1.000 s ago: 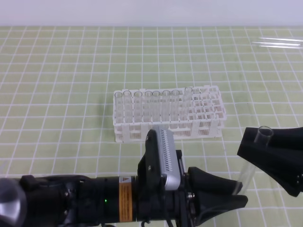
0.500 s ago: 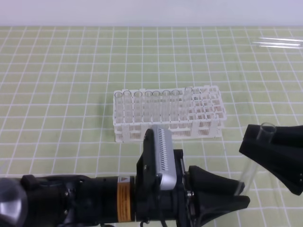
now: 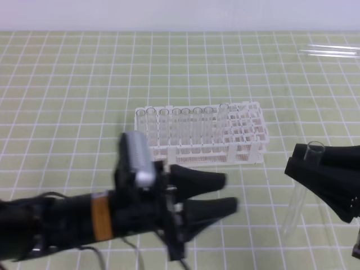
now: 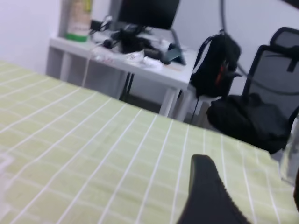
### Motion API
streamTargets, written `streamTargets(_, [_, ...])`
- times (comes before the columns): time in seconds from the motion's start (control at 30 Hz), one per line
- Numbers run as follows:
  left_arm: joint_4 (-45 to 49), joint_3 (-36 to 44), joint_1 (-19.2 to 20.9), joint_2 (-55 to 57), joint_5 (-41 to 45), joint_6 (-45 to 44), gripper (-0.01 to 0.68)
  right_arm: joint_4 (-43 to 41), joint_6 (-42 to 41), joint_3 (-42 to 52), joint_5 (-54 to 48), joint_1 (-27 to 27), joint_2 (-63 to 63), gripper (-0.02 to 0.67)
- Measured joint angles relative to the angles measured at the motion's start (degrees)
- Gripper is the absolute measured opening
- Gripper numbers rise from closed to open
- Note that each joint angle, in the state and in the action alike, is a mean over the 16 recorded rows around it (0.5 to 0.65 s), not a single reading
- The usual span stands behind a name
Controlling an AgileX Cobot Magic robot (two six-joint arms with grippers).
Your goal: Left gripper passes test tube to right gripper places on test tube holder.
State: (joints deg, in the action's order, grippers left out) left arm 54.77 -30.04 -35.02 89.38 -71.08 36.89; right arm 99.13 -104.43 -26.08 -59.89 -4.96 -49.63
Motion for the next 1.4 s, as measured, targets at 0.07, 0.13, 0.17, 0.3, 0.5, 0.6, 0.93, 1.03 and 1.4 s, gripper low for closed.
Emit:
streamTargets(0.07, [3.3, 0.9, 3.0, -1.7, -0.7, 1.5, 0.307, 0.0, -0.6, -0.4, 0.9, 0.0, 0.0, 0.100])
streamTargets(0.13, [6.9, 1.8, 6.0, -3.9, -0.9, 3.1, 0.269, 0.0, -1.2, -0.9, 1.8, 0.0, 0.0, 0.100])
streamTargets(0.17, [8.8, 2.1, 7.4, -5.1, -0.7, 3.9, 0.249, 0.0, -1.5, -1.1, 2.3, 0.0, 0.0, 0.100])
streamTargets(0.3, [16.5, 3.3, 12.4, -11.7, 0.4, 8.6, 0.164, 0.1, -2.9, -2.5, 3.5, 0.0, -0.2, 0.100])
streamTargets(0.5, [26.7, 3.9, 16.8, -24.7, 8.1, 19.2, 0.036, 0.1, -4.0, -4.8, 4.9, 0.0, -1.5, 0.100])
streamTargets(0.6, [31.1, 3.9, 17.7, -32.2, 14.7, 26.1, 0.014, 0.1, -4.6, -5.5, 5.2, 0.0, -2.8, 0.100])
streamTargets(0.93, [43.5, 5.5, 18.1, -56.2, 34.9, 50.4, 0.000, 0.2, -6.3, -6.5, 3.2, 0.0, -7.8, 0.100])
streamTargets(1.03, [45.7, 6.7, 18.1, -61.1, 37.9, 54.8, 0.000, 0.2, -6.6, -6.9, 2.3, 0.0, -8.7, 0.100])
streamTargets(1.4, [46.2, 10.6, 18.1, -67.5, 41.3, 60.0, 0.000, 0.2, -7.3, -8.4, 0.7, -0.1, -9.2, 0.099])
